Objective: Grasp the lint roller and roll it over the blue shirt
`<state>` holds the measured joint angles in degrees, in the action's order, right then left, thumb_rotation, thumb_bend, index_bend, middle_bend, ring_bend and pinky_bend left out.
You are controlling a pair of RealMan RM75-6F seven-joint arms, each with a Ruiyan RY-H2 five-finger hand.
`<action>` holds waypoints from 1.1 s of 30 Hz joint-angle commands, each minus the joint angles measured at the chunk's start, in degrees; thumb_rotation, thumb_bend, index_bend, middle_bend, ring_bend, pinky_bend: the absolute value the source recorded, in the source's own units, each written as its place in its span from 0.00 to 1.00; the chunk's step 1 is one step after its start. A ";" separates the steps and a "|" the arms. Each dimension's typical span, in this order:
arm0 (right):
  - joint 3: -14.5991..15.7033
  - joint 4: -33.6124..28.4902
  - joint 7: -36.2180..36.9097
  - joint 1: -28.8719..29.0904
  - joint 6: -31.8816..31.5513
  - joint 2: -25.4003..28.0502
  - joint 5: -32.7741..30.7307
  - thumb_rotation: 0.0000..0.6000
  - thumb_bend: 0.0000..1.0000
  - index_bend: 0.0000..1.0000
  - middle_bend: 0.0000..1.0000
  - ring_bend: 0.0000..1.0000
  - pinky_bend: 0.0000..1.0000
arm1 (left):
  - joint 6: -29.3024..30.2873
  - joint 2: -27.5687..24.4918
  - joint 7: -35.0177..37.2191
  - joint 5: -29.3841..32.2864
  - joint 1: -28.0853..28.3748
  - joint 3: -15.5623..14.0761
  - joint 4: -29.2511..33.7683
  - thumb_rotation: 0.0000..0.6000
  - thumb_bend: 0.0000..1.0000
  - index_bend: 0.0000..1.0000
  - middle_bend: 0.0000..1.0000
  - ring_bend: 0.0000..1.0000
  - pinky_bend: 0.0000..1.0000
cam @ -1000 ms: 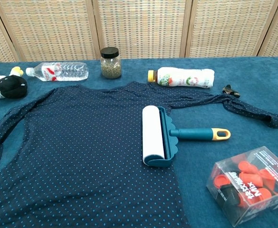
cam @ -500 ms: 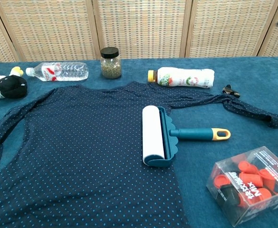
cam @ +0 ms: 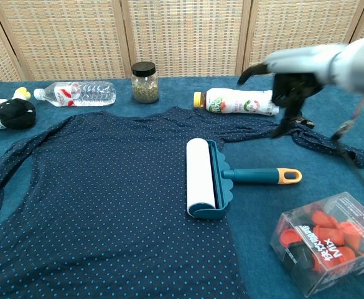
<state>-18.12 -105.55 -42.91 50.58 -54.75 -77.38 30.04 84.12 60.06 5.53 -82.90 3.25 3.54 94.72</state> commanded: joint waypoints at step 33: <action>8.70 15.88 -12.51 9.45 -11.87 -20.48 -14.03 1.00 0.38 0.39 1.00 1.00 1.00 | -1.16 -0.84 2.26 0.99 0.53 0.07 -0.78 1.00 0.00 0.00 0.00 0.00 0.00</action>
<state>-9.72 -89.94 -55.37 60.32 -66.66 -97.98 15.88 82.97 59.22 7.79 -81.91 3.77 3.62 93.94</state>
